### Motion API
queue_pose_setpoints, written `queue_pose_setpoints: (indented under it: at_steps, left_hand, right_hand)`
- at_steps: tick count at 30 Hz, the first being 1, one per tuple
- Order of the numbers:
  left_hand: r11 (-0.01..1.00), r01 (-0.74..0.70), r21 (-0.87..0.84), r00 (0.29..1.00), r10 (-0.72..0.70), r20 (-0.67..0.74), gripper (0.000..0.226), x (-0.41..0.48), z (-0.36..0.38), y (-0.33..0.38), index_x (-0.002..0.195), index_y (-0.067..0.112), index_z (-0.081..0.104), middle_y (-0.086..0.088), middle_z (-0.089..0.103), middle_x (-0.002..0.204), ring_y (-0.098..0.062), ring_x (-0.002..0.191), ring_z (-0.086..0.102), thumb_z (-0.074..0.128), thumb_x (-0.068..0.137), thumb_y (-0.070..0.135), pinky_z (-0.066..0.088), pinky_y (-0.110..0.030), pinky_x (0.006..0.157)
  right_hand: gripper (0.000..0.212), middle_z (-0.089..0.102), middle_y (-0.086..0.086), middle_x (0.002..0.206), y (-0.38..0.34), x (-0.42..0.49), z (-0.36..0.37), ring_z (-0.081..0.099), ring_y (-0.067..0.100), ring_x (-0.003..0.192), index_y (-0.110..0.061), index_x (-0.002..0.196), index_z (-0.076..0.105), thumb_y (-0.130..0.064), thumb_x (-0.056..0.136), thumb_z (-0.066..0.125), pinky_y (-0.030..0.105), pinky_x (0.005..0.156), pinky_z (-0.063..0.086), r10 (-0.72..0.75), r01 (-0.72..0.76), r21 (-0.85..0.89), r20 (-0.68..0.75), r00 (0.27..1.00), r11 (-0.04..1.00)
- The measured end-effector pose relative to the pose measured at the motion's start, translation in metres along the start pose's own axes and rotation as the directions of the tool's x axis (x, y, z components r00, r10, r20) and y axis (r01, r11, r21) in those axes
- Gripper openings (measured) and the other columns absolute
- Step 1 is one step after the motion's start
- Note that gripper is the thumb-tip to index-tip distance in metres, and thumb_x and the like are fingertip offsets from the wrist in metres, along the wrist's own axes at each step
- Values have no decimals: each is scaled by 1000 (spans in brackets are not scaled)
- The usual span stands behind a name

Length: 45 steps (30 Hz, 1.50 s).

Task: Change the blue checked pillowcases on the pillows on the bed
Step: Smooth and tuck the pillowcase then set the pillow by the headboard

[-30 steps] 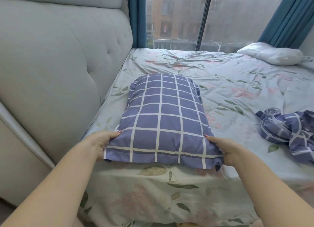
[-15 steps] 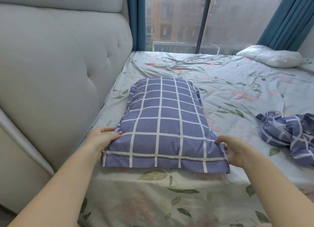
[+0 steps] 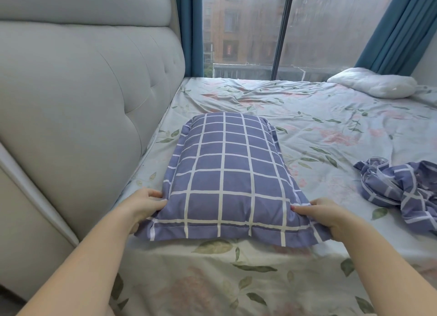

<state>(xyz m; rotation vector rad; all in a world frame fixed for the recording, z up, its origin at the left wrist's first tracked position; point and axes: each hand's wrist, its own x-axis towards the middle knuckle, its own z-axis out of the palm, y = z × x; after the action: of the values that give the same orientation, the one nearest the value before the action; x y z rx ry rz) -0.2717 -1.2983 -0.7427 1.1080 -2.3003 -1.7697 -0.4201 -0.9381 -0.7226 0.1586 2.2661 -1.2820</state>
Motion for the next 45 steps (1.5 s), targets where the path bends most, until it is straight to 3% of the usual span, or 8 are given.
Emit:
queue_pose_setpoints:
  at_steps: [6,13,23,31,34,36,41,45]
  left_hand:
    - [966,-36,256,999,32,19,31,2,17,-8,72,11,61,-7,57,69,-17,66,49,60,96,31,35,-25,59]
    - [998,-13,-63,998,17,58,18,-6,13,2,91,-7,69,-17,64,78,-24,69,57,53,86,-15,47,-25,57]
    - [994,-27,106,989,11,146,14,-9,29,7,91,12,53,-13,50,79,-20,68,44,55,98,25,35,-26,57]
    - [954,62,-294,996,-77,-42,15,0,11,10,96,4,66,-12,64,71,-23,63,58,53,98,11,42,-25,57]
    - [950,0,-313,997,-26,-79,21,-1,18,10,84,7,67,-11,69,78,-22,67,61,64,96,24,44,-24,56]
    - [957,-30,-287,995,2,-98,16,-7,24,12,86,6,68,-10,68,78,-19,64,60,69,92,21,45,-21,49]
    - [967,-91,-239,988,58,-144,41,-9,29,14,93,-8,67,-27,71,88,-33,79,68,75,86,32,54,-41,71]
    - [976,-157,-149,978,132,-162,37,0,37,9,74,4,59,-24,65,75,-29,74,61,73,82,37,48,-40,70]
  right_hand:
    - [26,71,22,101,3,11,18,68,31,91,-1,103,63,-25,92,65,41,82,55,-15,15,-45,12,1000,999]
    - [12,62,17,80,1,19,17,56,24,75,-1,93,63,-7,85,68,33,61,41,-52,54,40,-43,998,998]
    - [9,60,21,78,1,21,31,56,25,71,3,83,61,-3,90,61,32,62,42,-151,161,94,-104,983,982]
    - [22,69,21,98,-1,17,16,65,34,89,5,102,64,-10,87,68,38,75,49,-132,126,-43,-208,969,991]
    - [24,62,8,103,-11,7,30,60,30,100,-9,105,62,-11,83,71,40,89,48,-498,409,-291,-395,772,865]
    - [21,58,1,99,-22,-9,48,59,24,96,-13,100,64,-13,82,75,25,85,46,-698,593,-369,-324,639,715]
    - [46,56,-11,106,-27,-32,100,51,10,102,-23,108,66,-54,75,73,25,89,43,-819,777,-449,153,554,442]
    - [70,50,-9,119,-27,-22,120,44,15,110,-25,130,53,-69,75,62,27,94,42,-795,734,-574,221,565,363]
